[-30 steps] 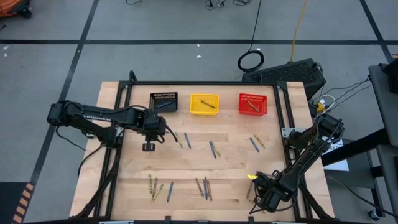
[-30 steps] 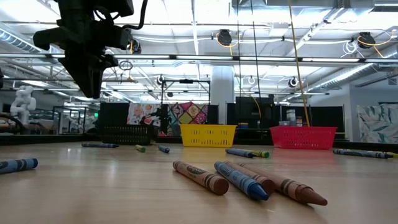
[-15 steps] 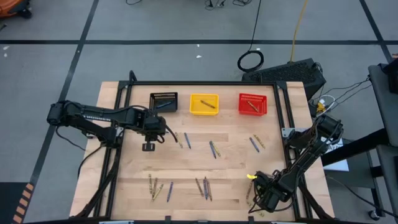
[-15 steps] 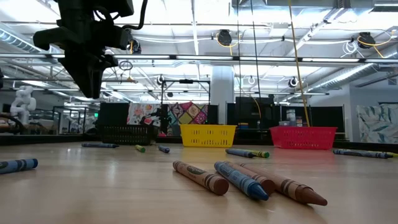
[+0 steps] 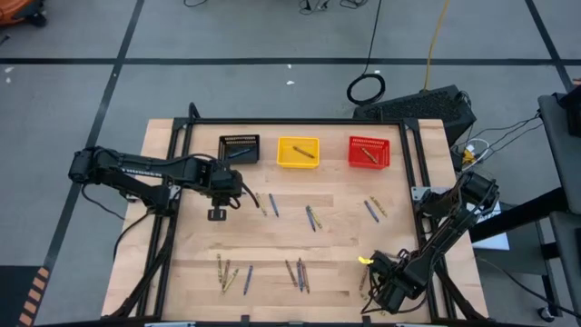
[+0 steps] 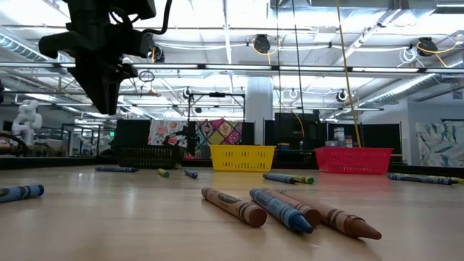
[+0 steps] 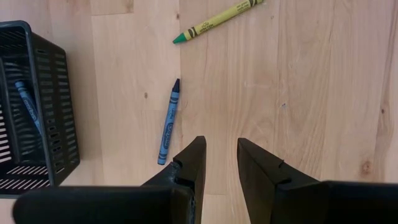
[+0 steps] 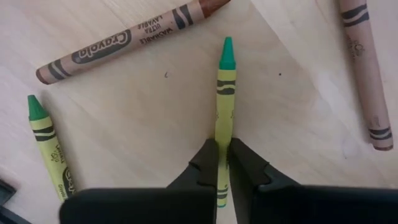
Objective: Sort crayons
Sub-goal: Put the green crayon into the red bin
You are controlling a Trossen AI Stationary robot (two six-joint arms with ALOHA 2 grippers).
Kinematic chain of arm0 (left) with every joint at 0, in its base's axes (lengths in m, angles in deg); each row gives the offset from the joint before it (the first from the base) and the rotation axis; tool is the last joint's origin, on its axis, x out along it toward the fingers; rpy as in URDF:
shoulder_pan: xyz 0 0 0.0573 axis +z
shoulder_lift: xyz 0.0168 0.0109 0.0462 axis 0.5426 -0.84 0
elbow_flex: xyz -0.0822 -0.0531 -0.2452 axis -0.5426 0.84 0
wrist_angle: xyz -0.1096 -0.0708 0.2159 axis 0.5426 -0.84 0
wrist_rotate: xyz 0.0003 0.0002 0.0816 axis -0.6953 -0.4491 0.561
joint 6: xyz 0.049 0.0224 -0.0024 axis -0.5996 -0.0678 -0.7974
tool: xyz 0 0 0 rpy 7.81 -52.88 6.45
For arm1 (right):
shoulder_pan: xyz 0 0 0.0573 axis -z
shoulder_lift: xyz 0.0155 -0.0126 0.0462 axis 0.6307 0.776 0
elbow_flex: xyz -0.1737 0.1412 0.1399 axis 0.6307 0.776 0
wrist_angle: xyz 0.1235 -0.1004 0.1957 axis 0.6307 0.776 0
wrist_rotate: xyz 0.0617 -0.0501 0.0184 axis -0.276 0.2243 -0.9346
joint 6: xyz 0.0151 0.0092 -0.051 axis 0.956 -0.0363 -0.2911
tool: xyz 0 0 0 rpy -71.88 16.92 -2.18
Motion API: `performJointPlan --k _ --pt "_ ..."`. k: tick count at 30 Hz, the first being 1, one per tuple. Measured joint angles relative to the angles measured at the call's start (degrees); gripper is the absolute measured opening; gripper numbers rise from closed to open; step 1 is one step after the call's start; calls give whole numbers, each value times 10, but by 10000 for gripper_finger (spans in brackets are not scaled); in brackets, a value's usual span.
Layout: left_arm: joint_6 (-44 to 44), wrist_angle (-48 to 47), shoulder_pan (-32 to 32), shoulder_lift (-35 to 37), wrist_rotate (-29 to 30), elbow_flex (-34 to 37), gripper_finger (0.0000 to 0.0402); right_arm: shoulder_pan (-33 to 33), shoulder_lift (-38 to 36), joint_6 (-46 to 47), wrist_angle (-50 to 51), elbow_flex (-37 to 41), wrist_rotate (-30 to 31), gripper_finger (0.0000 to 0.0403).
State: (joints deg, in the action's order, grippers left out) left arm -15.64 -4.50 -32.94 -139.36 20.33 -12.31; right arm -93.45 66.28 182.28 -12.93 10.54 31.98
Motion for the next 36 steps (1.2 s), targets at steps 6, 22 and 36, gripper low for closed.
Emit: performJointPlan --k 6,22,36 --pt "0 0 0 0 0 0 86 0 -1 -1 13 -20 -1 1" --pt "-2 -8 0 0 0 0 86 0 -13 22 16 -22 30 0" --pt "-2 -16 0 0 0 0 86 48 -103 21 116 -23 124 0"
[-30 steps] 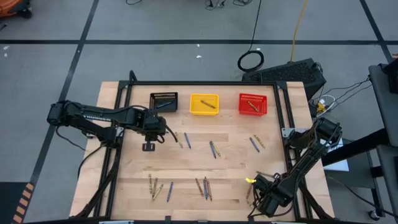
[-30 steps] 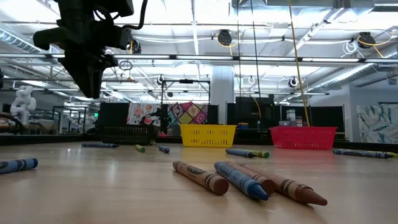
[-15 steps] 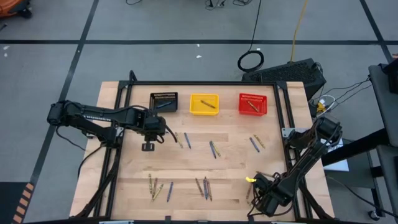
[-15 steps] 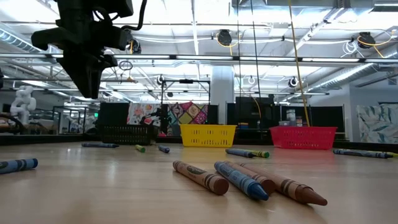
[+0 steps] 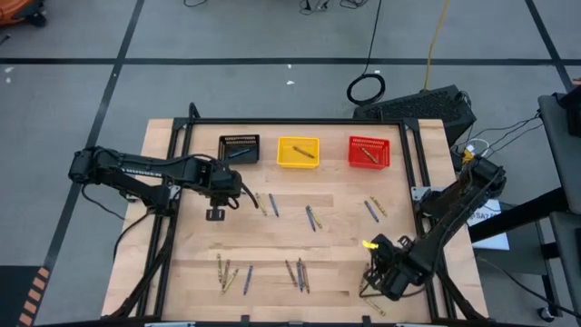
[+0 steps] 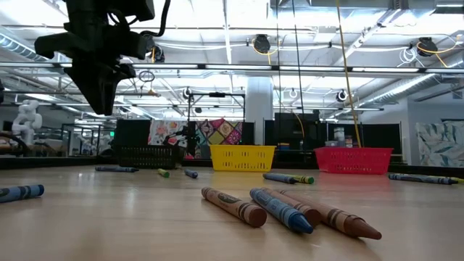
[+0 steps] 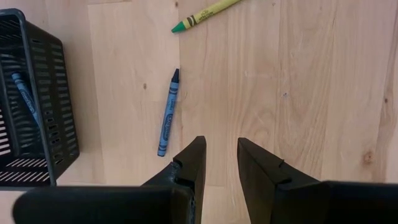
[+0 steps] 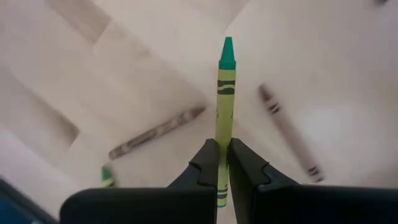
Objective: Sort crayons
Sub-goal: Put the green crayon into the red bin
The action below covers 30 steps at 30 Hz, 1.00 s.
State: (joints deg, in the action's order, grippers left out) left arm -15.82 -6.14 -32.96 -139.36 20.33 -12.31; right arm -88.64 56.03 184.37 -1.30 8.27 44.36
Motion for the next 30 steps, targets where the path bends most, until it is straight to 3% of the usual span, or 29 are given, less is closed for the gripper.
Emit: performJointPlan --k 20,30 --pt "-2 -15 0 0 0 0 86 189 -89 -151 128 0 55 0" --pt "-2 -15 0 0 0 0 86 311 -151 -276 135 0 105 0"
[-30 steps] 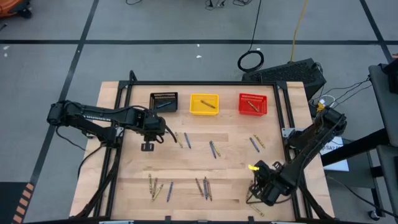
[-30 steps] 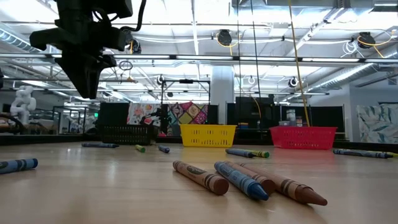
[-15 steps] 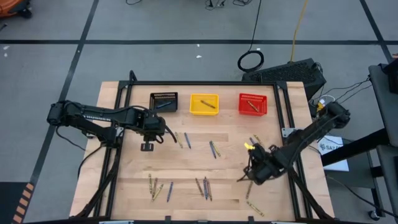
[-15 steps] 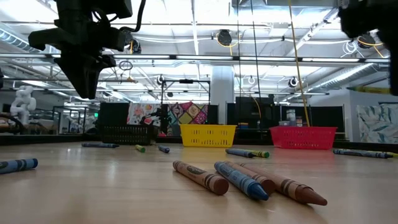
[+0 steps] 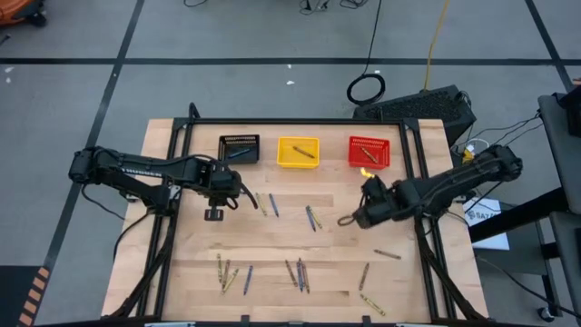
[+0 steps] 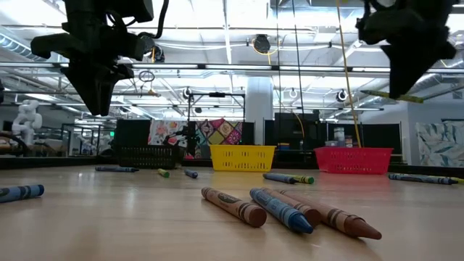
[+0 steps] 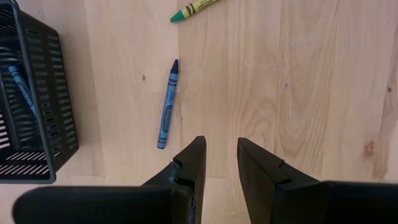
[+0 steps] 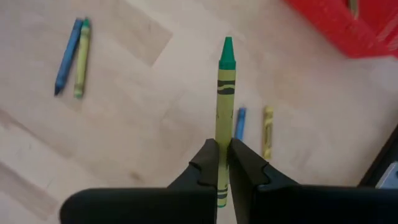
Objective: Sort crayons
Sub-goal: Put the green crayon into the red bin
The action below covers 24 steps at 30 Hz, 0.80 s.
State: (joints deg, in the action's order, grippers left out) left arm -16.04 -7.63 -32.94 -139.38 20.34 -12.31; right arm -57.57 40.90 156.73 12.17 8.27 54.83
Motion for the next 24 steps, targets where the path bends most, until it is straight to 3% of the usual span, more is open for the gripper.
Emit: performJointPlan --k 24 --pt "0 1 0 0 0 0 86 367 -11 -351 -89 0 -45 0"
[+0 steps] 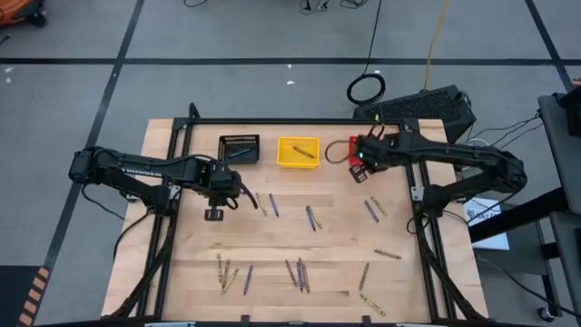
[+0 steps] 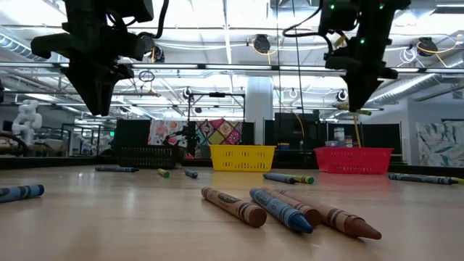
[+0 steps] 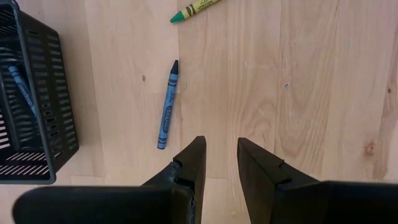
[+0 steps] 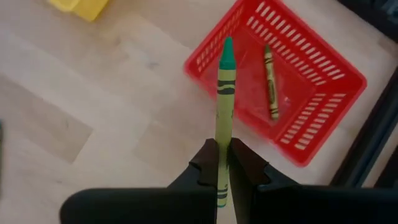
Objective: Sort crayons
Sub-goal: Put the green crayon into the red bin
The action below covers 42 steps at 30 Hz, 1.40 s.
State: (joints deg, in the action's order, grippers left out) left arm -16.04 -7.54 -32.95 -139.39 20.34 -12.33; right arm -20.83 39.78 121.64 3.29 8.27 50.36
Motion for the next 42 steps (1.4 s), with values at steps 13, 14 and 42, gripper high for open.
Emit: performJointPlan --k 13,14,42 --pt "-1 0 0 0 0 0 86 137 38 -102 -44 0 -36 0" --pt "-1 0 0 0 0 0 86 143 48 -109 -47 0 -36 0" --pt "-15 2 0 0 0 0 86 213 164 -176 -102 0 -79 20"
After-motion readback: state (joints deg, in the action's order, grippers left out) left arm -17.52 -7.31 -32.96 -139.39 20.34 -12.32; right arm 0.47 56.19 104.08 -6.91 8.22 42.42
